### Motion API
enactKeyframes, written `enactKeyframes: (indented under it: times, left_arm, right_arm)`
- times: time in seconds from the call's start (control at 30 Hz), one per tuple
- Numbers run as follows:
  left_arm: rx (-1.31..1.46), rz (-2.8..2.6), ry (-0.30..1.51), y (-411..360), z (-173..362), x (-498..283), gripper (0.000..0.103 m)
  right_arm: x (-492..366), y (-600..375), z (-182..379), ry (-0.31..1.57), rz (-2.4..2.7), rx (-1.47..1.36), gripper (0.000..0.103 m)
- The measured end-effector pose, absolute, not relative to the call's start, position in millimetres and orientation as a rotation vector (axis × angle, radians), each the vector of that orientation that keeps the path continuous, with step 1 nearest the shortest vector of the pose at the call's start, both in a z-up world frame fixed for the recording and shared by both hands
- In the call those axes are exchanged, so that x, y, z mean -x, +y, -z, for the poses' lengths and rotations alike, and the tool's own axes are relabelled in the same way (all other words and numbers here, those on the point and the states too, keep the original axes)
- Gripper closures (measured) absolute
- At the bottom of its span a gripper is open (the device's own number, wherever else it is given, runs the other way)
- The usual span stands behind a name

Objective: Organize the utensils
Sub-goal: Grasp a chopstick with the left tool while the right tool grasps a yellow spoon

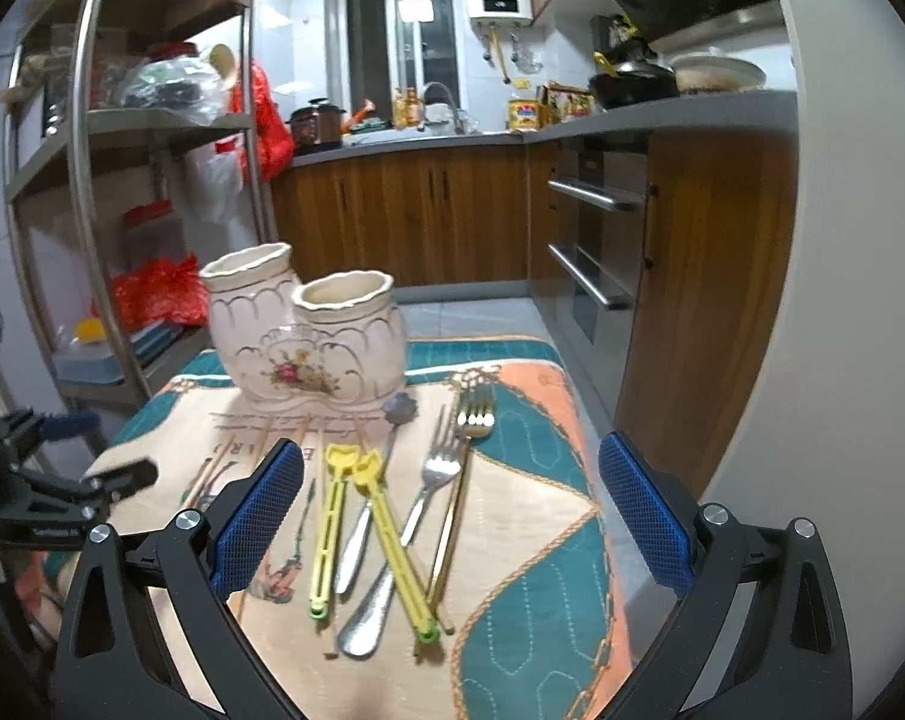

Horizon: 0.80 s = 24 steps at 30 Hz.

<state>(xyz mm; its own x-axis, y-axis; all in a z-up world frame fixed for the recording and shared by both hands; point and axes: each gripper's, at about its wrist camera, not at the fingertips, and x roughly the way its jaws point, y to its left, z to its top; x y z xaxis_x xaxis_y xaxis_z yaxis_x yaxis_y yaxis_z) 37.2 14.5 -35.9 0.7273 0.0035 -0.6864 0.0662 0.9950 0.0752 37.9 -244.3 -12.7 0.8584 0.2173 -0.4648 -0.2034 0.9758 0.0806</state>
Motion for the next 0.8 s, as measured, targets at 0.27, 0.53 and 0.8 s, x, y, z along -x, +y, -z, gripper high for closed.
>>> enactKeyframes:
  times: [0.27, 0.53, 0.8]
  left_arm:
    - [-0.09, 0.085, 0.821, 12.1, 48.9, -37.9, 0.006]
    - [-0.103, 0.119, 0.85, 5.2, 53.3, -38.0, 0.017]
    - [-0.112, 0.21, 0.912, -5.6, 59.3, -35.3, 0.057]
  right_arm:
    - [-49.0, -248.0, 23.6, 0.575, -0.218, -0.012, 0.005]
    - [-68.5, -225.2, 45.0, 0.726, -0.277, 0.154, 0.006]
    - [-83.5, -192.9, 55.6, 0.81, -0.435, 0.331, 0.049]
